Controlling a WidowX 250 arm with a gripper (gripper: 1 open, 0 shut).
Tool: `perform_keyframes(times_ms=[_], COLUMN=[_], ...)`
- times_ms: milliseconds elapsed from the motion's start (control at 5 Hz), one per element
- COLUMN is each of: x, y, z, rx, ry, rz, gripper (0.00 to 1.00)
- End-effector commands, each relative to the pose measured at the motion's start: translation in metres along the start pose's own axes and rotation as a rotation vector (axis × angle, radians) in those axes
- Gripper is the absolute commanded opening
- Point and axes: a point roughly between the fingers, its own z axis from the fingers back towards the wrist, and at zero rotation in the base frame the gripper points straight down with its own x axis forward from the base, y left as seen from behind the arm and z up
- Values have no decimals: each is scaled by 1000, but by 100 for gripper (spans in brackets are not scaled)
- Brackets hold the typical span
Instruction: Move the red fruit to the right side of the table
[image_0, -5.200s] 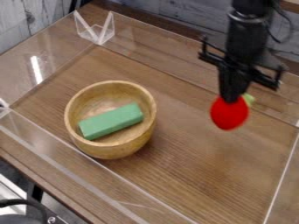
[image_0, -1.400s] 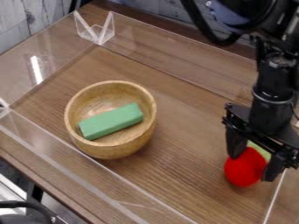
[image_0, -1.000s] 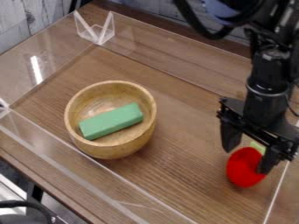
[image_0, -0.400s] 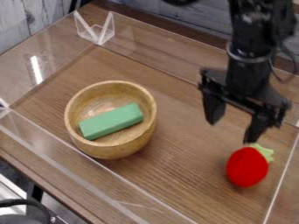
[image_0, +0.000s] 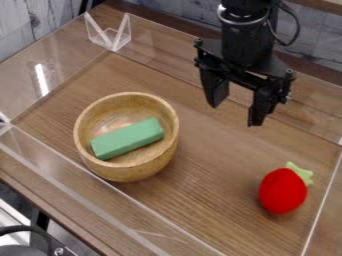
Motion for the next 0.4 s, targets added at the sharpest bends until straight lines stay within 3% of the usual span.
perform_keyframes(times_ms=[0, 200], x=[-4, -7], y=[-7, -26], z=[-6, -23], rx=[-2, 2], ry=[-37, -40], rz=[2, -3], gripper=[100, 100])
